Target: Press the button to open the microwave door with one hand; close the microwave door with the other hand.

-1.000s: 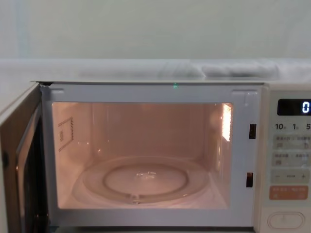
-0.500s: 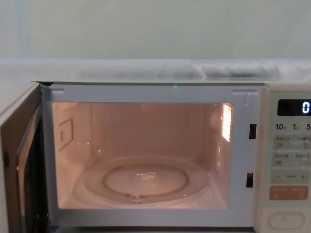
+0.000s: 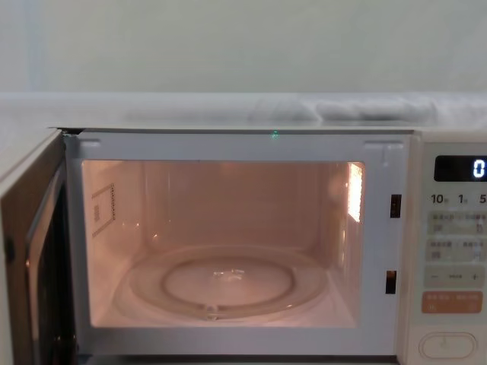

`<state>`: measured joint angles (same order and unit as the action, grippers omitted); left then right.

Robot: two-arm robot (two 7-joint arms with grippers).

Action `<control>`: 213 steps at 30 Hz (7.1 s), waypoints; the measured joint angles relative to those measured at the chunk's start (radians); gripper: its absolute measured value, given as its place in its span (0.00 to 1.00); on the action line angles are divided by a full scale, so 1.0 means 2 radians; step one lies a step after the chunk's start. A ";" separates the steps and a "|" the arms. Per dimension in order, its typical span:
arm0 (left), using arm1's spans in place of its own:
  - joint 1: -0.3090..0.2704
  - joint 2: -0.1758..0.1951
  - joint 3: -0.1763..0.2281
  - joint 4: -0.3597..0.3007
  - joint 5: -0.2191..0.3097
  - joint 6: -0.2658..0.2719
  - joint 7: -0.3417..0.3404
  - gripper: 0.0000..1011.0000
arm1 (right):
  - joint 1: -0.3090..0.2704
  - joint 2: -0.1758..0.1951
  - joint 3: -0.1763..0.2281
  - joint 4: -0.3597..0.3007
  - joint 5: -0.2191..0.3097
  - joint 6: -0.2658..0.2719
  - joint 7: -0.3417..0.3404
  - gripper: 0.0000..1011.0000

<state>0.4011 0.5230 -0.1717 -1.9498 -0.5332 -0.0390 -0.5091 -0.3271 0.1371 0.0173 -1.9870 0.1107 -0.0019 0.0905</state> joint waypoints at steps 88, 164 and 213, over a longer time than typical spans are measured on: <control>-0.195 -0.022 0.216 0.014 -0.014 0.090 0.152 0.00 | 0.000 0.000 0.000 0.000 0.000 0.000 0.000 0.99; -0.294 -0.104 0.252 0.074 0.060 0.122 0.131 0.00 | 0.000 0.000 0.000 0.000 0.000 0.000 0.000 0.99; -0.341 -0.134 0.272 0.115 0.118 0.149 0.142 0.00 | 0.000 0.000 0.000 0.000 0.000 0.000 0.000 0.99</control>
<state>-0.2816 0.2545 0.3732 -1.7204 -0.2976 0.2599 -0.2255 -0.3271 0.1371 0.0173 -1.9871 0.1108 -0.0019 0.0905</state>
